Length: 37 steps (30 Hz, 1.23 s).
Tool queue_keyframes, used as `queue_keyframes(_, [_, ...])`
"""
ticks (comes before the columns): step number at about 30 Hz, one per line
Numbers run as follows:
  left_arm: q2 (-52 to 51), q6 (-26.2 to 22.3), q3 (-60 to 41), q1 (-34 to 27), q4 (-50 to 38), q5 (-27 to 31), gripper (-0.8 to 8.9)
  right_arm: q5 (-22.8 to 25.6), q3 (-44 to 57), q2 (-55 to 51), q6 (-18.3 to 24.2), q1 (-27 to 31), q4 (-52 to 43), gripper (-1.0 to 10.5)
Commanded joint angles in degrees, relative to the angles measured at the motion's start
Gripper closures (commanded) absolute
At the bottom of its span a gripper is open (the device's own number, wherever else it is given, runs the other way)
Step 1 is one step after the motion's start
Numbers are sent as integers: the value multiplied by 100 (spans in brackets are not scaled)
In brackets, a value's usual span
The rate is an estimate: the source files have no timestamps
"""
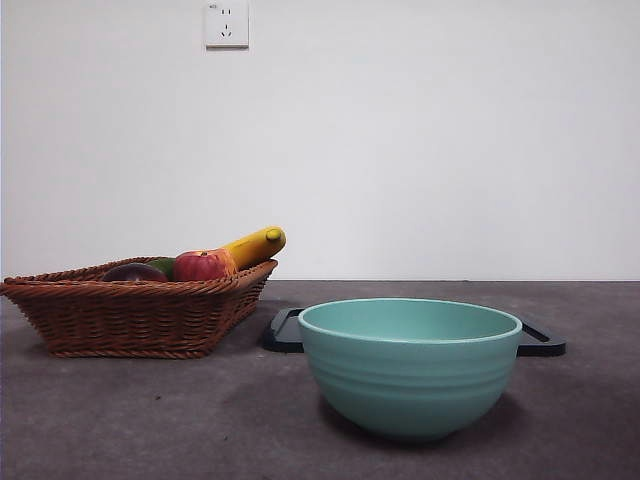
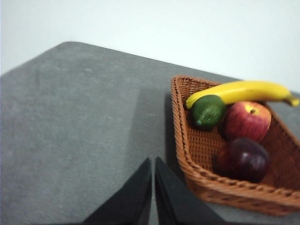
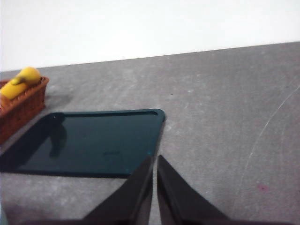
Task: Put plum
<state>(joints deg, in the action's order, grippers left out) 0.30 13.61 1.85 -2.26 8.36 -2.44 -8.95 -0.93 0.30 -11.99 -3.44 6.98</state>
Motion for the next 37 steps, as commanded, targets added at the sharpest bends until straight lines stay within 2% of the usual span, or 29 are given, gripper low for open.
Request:
queue_keyframes(1, [-11,660,11,-11,-57,-28,805,-9,-7,-9,-476,-17,-144,941])
queue_keyframes(7, [13,1156,428,-9,-9,-367,804,4,-444,-2,-977,-17,90,941])
queue_keyframes(14, [402,1165,1482,4,717,-411,804,-2,-1462,365,-986,-17,531,942])
queue_keyframes(17, [717,984,2031,4,1108,-627,804,-31,-2004,728,-935,-17,844,942])
queue_keyframes(21, [1287,621,2782,4,1644,-1211,804,-431,-2828,1405,-601,-17,1532,942])
queue_keyframes(32, [3139,-566,4607,79,3407,-3042,804,-1945,-5115,3595,564,-20,3840,942])
queue_keyframes(37, [3886,-1325,5337,282,4391,-3377,804,-2481,-5720,4258,1115,-66,4664,942])
